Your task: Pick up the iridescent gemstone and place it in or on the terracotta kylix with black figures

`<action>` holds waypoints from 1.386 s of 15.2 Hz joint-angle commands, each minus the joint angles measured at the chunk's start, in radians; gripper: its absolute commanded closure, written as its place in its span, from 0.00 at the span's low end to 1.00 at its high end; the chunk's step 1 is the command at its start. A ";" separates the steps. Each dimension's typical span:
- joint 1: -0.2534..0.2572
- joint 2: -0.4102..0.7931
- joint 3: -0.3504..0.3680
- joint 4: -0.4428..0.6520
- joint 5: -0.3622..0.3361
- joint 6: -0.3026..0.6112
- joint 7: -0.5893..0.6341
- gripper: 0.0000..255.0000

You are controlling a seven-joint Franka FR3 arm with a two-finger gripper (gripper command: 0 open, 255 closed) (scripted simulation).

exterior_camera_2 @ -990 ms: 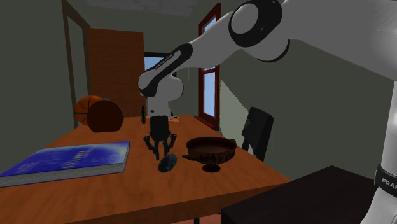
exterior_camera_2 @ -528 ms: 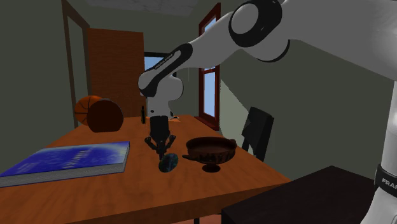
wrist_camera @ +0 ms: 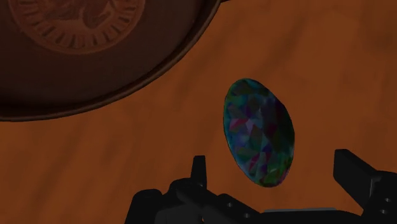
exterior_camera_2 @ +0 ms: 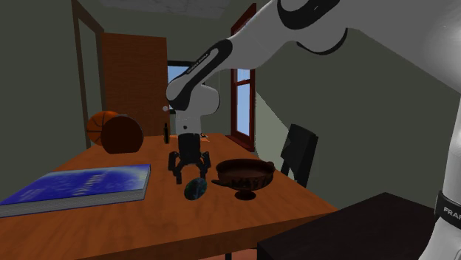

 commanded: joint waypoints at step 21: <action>0.003 0.015 0.000 -0.037 -0.003 0.052 -0.005 1.00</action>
